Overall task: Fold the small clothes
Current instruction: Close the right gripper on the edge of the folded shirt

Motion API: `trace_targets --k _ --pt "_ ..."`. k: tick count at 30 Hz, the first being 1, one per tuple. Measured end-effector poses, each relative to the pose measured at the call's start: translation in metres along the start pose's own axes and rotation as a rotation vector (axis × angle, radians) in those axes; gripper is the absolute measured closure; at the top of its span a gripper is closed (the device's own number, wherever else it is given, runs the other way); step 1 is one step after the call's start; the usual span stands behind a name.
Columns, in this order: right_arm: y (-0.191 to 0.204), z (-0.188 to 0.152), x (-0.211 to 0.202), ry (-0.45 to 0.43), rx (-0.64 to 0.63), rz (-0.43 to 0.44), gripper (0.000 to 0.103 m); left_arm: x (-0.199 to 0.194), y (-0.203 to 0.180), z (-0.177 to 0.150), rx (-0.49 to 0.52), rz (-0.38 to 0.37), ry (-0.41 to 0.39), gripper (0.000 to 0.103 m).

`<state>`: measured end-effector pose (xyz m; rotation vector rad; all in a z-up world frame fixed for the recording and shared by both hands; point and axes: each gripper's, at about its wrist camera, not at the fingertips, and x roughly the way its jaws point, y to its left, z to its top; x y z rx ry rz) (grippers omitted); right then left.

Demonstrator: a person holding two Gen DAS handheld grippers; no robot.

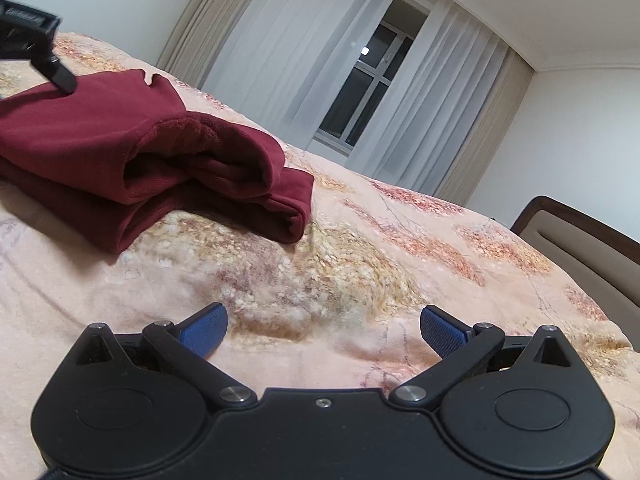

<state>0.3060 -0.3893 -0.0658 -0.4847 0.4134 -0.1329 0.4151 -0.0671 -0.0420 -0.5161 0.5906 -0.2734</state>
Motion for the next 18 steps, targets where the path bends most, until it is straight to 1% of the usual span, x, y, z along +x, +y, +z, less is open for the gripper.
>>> trace_targets --k 1,3,6,8,10,12,13,15,16,17,18 --pt "0.001 0.000 0.001 0.001 -0.005 -0.003 0.001 0.001 0.006 -0.001 -0.018 -0.020 -0.001 0.000" --pt "0.002 0.001 0.001 -0.001 -0.015 -0.009 0.001 0.000 0.012 -0.002 -0.018 -0.040 -0.011 0.000" --pt "-0.006 0.009 -0.002 -0.006 0.000 -0.012 0.001 0.002 0.012 -0.007 0.025 -0.037 -0.017 0.000" --pt "-0.016 0.019 -0.007 -0.036 0.028 -0.040 0.001 0.003 0.012 -0.011 0.048 -0.032 -0.024 0.000" --pt "-0.028 0.033 -0.009 -0.065 0.076 -0.039 0.001 0.003 0.010 -0.013 0.057 -0.031 -0.028 0.000" --pt "-0.041 0.051 -0.003 -0.086 0.161 0.019 0.001 0.002 0.010 -0.013 0.052 -0.036 -0.030 0.000" --pt "-0.047 0.061 0.003 -0.088 0.221 0.075 0.001 0.001 0.010 -0.014 0.050 -0.039 -0.032 0.000" --pt "-0.054 0.080 0.022 -0.072 0.347 0.219 0.001 0.000 0.010 -0.014 0.049 -0.041 -0.034 0.000" --pt "-0.053 0.090 0.034 -0.056 0.399 0.292 0.003 0.001 0.010 -0.014 0.049 -0.040 -0.034 0.000" --pt "-0.051 0.098 0.047 -0.036 0.434 0.349 0.006 0.001 0.011 -0.015 0.049 -0.040 -0.034 0.000" --pt "-0.046 0.105 0.059 -0.009 0.450 0.386 0.007 0.001 0.010 -0.015 0.049 -0.040 -0.034 0.000"
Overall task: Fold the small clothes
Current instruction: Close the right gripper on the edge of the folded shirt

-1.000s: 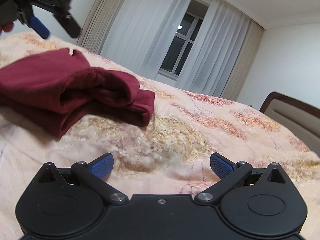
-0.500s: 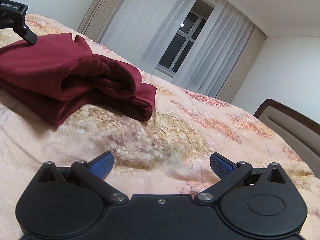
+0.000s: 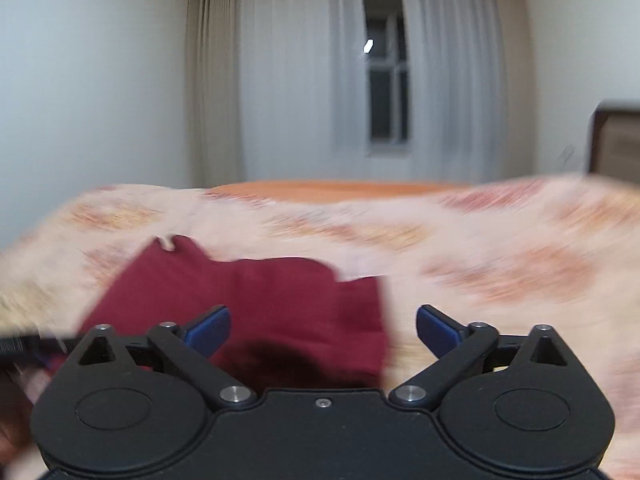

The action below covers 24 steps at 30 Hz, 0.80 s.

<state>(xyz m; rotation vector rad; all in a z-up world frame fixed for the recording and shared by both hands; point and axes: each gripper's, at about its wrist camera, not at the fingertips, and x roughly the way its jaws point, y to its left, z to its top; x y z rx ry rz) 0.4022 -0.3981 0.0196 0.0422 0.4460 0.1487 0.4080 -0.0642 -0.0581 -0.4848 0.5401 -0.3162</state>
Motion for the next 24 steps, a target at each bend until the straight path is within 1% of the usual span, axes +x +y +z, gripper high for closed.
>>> trace_targets --k 1,2,4,6,7,8,9,10,11,13,14,15,18,20,22,24 --pt "0.000 0.005 0.014 0.031 0.015 0.016 0.011 0.000 0.000 0.000 0.000 0.000 0.000 0.000" --pt "0.000 0.007 0.026 0.050 0.025 0.020 0.017 0.000 0.000 0.000 0.001 0.000 0.000 0.000" --pt "-0.001 0.008 0.044 0.081 0.050 0.014 0.025 0.000 0.000 0.000 0.001 0.000 0.000 0.000" --pt "-0.008 0.006 0.058 0.134 0.107 0.014 0.029 -0.001 0.000 -0.001 0.001 0.000 -0.001 0.000" --pt "-0.011 0.004 0.063 0.156 0.143 0.008 0.035 -0.001 0.000 -0.001 0.001 0.000 0.000 0.000" --pt "-0.015 0.000 0.066 0.162 0.183 0.004 0.042 -0.001 0.000 -0.001 0.002 0.000 0.000 0.000" --pt "-0.017 -0.003 0.067 0.158 0.223 0.008 0.047 0.000 0.000 -0.001 0.002 0.000 -0.001 0.000" --pt "-0.020 -0.005 0.066 0.153 0.260 0.019 0.061 0.000 0.000 -0.001 0.001 -0.001 -0.001 0.000" --pt "-0.022 -0.007 0.066 0.148 0.283 0.030 0.078 -0.001 0.001 -0.001 0.000 -0.002 -0.004 0.000" --pt "-0.021 -0.007 0.063 0.135 0.274 0.027 0.089 -0.003 0.002 0.000 -0.007 -0.010 -0.012 0.000" --pt "-0.019 -0.006 0.061 0.120 0.256 0.029 0.092 -0.005 0.002 0.001 -0.017 -0.015 -0.017 0.000" --pt "-0.017 -0.003 0.058 0.099 0.236 0.024 0.093 -0.006 0.002 0.004 -0.031 -0.013 -0.023 0.000" --pt "-0.008 0.010 0.043 0.009 0.120 -0.036 0.094 -0.012 0.000 0.015 -0.053 0.025 -0.052 0.000" --pt "-0.006 0.017 0.033 -0.042 0.076 -0.071 0.094 -0.013 -0.007 0.026 -0.025 0.069 -0.069 0.000" --pt "-0.011 0.019 0.029 -0.077 0.063 -0.109 0.094 -0.012 -0.015 0.037 0.022 0.108 -0.084 0.000" --pt "-0.024 0.018 0.033 -0.076 0.084 -0.145 0.094 -0.005 -0.025 0.045 0.073 0.137 -0.079 0.000"
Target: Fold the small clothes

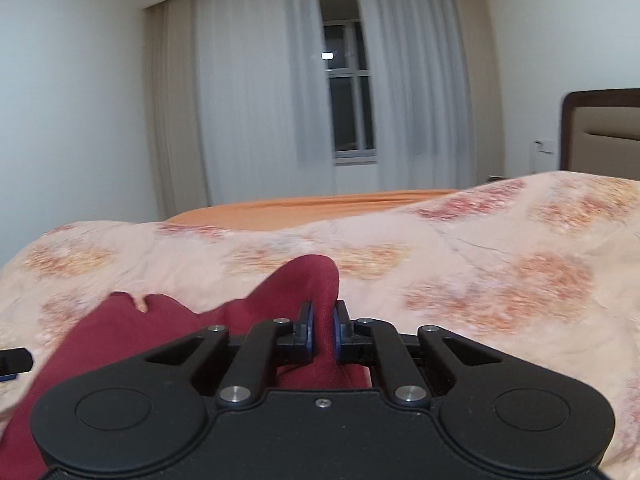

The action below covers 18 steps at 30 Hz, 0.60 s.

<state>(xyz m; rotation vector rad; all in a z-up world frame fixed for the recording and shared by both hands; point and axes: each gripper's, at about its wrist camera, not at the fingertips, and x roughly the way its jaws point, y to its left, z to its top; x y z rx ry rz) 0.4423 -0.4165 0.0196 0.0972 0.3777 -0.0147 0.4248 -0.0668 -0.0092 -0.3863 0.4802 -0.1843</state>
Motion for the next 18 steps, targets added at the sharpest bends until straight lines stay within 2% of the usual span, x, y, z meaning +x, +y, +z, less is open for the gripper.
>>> trace_targets --k 2,4,7,12,14,17,18 --pt "-0.015 -0.009 0.010 0.033 0.038 -0.030 0.094 0.014 -0.011 0.004 0.069 0.025 0.030 0.000" --pt "-0.025 -0.024 0.020 0.081 0.062 -0.048 0.093 0.027 -0.017 0.000 0.123 0.016 0.040 0.000" --pt "-0.035 -0.046 0.024 0.099 0.092 -0.036 0.084 0.035 -0.015 -0.009 0.126 0.011 0.063 0.000" --pt "-0.044 -0.052 0.021 0.068 0.152 -0.035 0.054 0.036 0.002 -0.013 0.045 -0.035 0.082 0.000" --pt "-0.040 -0.048 0.016 0.046 0.122 -0.050 0.024 0.034 -0.001 -0.009 0.046 -0.035 0.084 0.000" --pt "-0.029 -0.036 0.005 -0.027 0.039 -0.059 0.004 0.029 -0.010 0.002 0.066 -0.023 0.066 0.000" --pt "-0.025 -0.033 0.003 -0.044 0.011 -0.053 0.002 0.029 -0.015 0.007 0.077 -0.024 0.057 0.000"
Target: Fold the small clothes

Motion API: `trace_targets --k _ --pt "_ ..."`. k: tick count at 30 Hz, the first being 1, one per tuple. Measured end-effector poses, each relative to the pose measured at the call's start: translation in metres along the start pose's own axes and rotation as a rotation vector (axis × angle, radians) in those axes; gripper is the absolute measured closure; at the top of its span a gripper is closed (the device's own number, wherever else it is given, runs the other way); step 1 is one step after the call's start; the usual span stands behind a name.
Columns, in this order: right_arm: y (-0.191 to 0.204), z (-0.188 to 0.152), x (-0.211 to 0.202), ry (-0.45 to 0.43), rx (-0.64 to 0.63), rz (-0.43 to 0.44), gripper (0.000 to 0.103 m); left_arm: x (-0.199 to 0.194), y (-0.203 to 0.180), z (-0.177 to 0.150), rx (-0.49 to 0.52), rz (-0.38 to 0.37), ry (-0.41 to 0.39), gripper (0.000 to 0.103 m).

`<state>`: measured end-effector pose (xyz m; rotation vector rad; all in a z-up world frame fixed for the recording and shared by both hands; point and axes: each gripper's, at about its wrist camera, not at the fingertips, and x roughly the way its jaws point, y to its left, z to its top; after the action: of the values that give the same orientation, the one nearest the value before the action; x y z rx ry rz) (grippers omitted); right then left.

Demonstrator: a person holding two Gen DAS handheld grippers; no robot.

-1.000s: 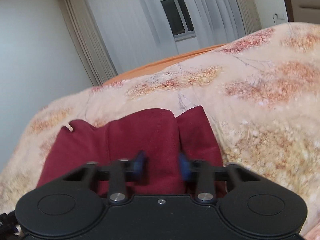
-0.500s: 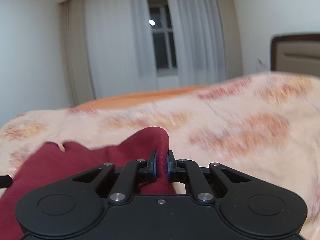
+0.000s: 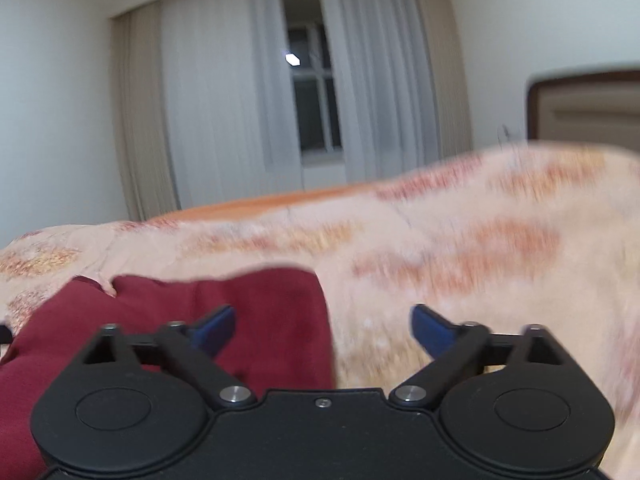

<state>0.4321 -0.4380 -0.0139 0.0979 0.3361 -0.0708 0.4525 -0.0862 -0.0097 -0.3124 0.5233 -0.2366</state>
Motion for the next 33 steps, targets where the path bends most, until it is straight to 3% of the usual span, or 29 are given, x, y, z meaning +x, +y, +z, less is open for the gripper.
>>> trace_targets --k 2,7,9,12,17,33 --pt "0.010 0.007 0.000 -0.023 -0.057 0.004 0.001 0.003 -0.013 0.011 0.045 0.009 -0.008 0.000" --pt "0.040 0.009 0.019 0.022 -0.203 0.037 0.001 0.038 -0.046 0.029 0.190 0.194 0.072 0.000" --pt "0.049 0.002 0.029 0.047 -0.250 0.036 0.001 0.051 -0.049 0.027 0.224 0.214 0.098 0.000" --pt "0.055 -0.017 0.044 0.086 -0.287 0.018 0.001 0.062 -0.037 0.014 0.200 0.202 0.118 0.000" --pt "0.040 -0.030 0.050 0.094 -0.177 0.057 0.001 0.070 -0.006 -0.003 0.065 0.116 0.140 0.000" --pt "0.035 -0.043 0.044 0.044 -0.160 0.055 0.001 0.064 0.001 -0.015 0.041 0.057 0.063 0.000"
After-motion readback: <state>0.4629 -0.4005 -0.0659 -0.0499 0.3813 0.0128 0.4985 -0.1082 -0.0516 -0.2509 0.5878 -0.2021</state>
